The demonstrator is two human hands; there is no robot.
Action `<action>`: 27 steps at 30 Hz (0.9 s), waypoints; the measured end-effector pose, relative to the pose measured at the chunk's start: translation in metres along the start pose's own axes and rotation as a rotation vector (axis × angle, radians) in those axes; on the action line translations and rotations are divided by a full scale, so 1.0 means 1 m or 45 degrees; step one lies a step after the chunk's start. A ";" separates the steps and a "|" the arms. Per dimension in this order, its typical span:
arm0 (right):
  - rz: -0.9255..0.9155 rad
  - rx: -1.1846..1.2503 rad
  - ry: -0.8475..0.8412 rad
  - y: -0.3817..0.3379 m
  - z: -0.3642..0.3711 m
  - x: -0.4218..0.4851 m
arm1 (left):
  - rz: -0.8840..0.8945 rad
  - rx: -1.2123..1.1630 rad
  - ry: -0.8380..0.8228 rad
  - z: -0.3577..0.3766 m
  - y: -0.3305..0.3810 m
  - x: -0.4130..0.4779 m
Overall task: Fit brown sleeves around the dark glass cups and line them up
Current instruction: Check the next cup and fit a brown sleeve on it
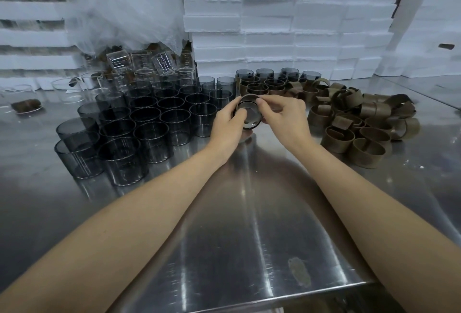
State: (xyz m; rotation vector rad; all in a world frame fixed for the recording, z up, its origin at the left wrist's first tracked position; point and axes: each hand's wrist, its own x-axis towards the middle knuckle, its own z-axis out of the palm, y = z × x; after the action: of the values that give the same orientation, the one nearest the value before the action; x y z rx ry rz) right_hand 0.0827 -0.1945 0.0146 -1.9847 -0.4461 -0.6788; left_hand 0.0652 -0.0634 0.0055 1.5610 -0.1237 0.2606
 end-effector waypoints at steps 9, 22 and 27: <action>0.034 0.021 -0.001 -0.001 -0.002 -0.001 | -0.036 0.006 -0.004 -0.001 -0.003 0.004; -0.108 -0.092 -0.026 0.006 -0.010 0.000 | 0.033 0.091 -0.101 -0.004 -0.004 0.003; -0.151 -0.122 0.016 0.005 -0.011 0.001 | 0.023 0.032 -0.092 -0.003 -0.003 0.004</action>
State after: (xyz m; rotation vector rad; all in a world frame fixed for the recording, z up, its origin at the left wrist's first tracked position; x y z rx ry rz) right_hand 0.0834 -0.2064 0.0154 -2.0549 -0.5356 -0.7991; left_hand 0.0692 -0.0600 0.0038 1.5954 -0.1915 0.2211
